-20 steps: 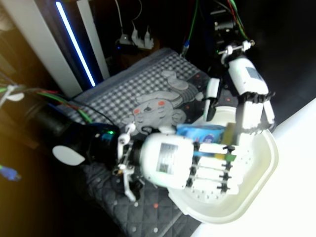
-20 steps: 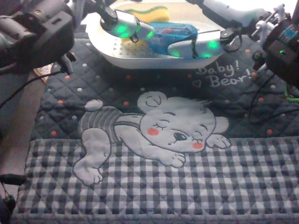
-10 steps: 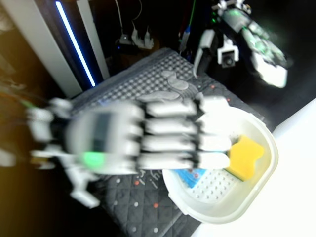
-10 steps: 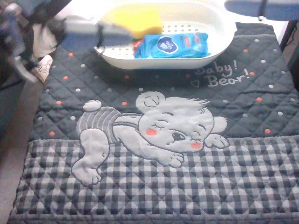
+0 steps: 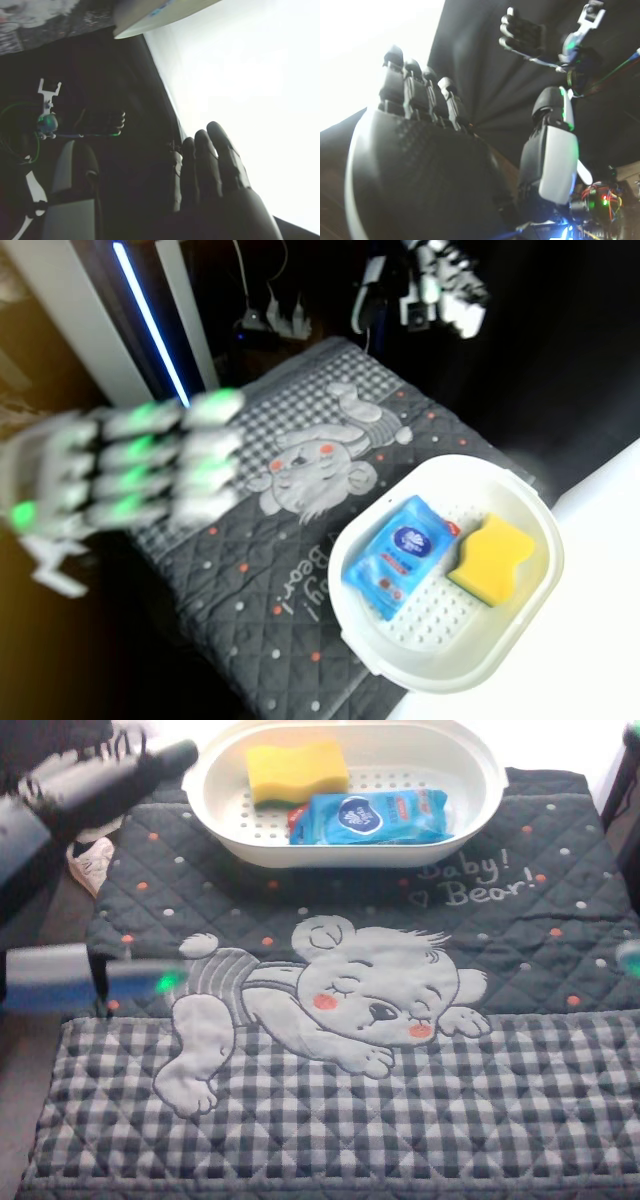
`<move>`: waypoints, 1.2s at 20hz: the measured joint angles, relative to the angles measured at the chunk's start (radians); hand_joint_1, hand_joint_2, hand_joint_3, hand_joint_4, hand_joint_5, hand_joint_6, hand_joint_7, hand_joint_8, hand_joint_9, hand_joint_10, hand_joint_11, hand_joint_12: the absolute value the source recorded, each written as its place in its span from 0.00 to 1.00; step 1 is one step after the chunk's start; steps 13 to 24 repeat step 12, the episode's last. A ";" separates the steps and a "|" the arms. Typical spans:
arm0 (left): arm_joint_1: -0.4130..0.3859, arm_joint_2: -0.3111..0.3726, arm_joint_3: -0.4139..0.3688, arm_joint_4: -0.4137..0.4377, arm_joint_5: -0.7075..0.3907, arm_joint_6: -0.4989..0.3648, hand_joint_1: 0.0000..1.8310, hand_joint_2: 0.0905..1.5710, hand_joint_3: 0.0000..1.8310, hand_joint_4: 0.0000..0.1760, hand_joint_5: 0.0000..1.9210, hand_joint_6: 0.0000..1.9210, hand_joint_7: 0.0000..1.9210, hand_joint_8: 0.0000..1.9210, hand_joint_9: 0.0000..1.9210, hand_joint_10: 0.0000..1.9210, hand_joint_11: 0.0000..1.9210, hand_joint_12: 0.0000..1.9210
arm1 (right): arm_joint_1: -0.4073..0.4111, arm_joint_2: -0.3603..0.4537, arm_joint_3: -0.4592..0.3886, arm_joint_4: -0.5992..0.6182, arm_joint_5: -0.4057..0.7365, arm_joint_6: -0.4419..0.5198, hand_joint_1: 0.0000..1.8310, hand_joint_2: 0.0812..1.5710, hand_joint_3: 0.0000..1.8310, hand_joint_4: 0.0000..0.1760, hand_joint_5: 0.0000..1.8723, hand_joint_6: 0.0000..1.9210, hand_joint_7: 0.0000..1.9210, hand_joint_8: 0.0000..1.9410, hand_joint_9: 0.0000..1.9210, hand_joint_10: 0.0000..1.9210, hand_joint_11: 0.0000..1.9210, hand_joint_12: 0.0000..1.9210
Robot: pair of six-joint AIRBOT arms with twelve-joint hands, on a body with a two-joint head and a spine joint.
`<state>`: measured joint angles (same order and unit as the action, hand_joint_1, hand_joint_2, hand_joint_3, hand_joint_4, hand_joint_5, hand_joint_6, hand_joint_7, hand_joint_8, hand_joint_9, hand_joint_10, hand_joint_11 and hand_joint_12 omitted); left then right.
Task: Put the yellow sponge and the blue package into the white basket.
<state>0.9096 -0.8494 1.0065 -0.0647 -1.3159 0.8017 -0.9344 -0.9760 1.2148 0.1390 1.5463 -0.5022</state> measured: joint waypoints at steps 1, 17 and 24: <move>0.030 0.000 -0.010 -0.010 0.017 0.000 0.45 0.55 0.00 0.00 0.09 0.00 0.07 0.00 0.04 0.00 0.00 0.26 | -0.031 0.000 -0.013 0.002 -0.013 0.000 0.31 0.58 0.00 0.24 0.00 0.00 0.00 0.00 0.00 0.00 0.00 0.08; 0.160 -0.020 -0.048 -0.103 -0.071 -0.039 0.39 0.51 0.00 0.26 0.06 0.00 0.04 0.00 0.05 0.00 0.00 0.23 | -0.051 -0.033 -0.026 -0.007 -0.082 0.020 0.35 0.58 0.00 0.25 0.00 0.00 0.00 0.00 0.00 0.00 0.00 0.08; 0.160 -0.020 -0.048 -0.103 -0.071 -0.039 0.39 0.51 0.00 0.26 0.06 0.00 0.04 0.00 0.05 0.00 0.00 0.23 | -0.051 -0.033 -0.026 -0.007 -0.082 0.020 0.35 0.58 0.00 0.25 0.00 0.00 0.00 0.00 0.00 0.00 0.00 0.08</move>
